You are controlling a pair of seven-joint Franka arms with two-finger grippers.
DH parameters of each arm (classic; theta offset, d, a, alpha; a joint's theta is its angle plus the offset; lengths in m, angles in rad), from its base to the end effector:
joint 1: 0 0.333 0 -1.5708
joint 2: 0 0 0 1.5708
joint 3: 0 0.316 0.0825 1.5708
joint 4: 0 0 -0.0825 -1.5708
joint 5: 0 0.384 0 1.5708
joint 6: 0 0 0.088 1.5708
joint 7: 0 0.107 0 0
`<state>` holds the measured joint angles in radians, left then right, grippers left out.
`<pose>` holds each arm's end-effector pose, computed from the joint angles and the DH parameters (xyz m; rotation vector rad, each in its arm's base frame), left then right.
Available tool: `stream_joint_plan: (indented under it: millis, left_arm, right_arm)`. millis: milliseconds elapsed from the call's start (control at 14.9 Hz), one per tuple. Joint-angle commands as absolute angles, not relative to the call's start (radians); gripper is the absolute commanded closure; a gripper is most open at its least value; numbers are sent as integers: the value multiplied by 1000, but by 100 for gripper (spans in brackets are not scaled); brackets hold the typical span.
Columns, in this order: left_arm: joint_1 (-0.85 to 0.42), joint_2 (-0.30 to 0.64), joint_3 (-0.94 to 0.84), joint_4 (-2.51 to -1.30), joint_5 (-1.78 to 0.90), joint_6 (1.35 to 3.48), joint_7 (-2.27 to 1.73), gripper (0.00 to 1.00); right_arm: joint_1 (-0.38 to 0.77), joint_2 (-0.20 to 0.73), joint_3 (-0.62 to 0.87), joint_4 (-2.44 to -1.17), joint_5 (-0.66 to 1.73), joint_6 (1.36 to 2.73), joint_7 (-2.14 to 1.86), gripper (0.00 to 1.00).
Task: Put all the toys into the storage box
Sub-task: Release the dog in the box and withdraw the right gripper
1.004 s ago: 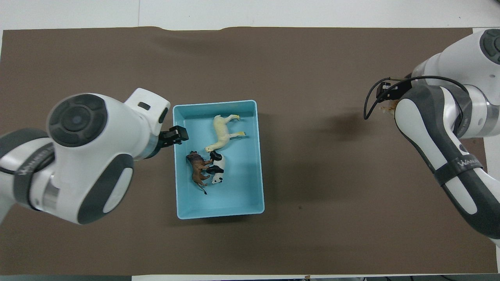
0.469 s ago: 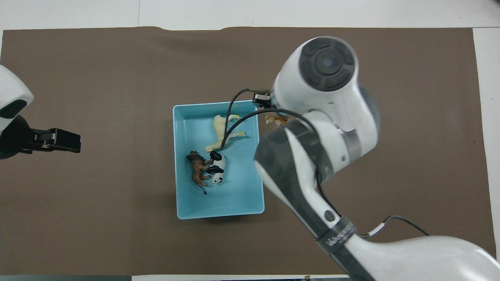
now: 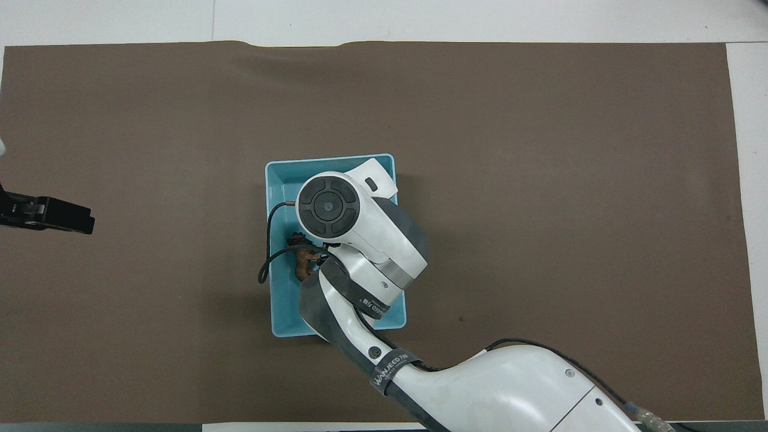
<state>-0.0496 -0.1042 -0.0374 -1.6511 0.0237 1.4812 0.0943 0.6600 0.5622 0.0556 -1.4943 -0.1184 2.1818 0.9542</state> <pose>0.5101 -0.0428 0.6350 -3.1000 0.2792 0.1026 0.5485 0.4620 0.3555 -3.0754 0.2887 -0.2139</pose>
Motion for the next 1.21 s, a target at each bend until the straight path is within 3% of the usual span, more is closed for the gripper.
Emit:
stream_joint_plan:
  millis: [0, 536, 938, 1138]
  left_arm:
    - [-81, -46, -15, -1597, 18, 1470, 133, 0]
    - [-54, -46, -15, -1600, 15, 1466, 149, 0]
    - [-61, -46, -18, -1605, 14, 1497, 147, 0]
    - [-64, -48, -21, -1608, 14, 1506, 147, 0]
  right_arm:
    - [628, 528, 60, -1494, -117, 2178, 980, 0]
    - [422, 298, 63, -1497, -115, 1961, 811, 0]
    - [62, 195, 61, -1505, -37, 1821, 232, 0]
    - [-4, 129, 60, -1505, -34, 1709, 167, 0]
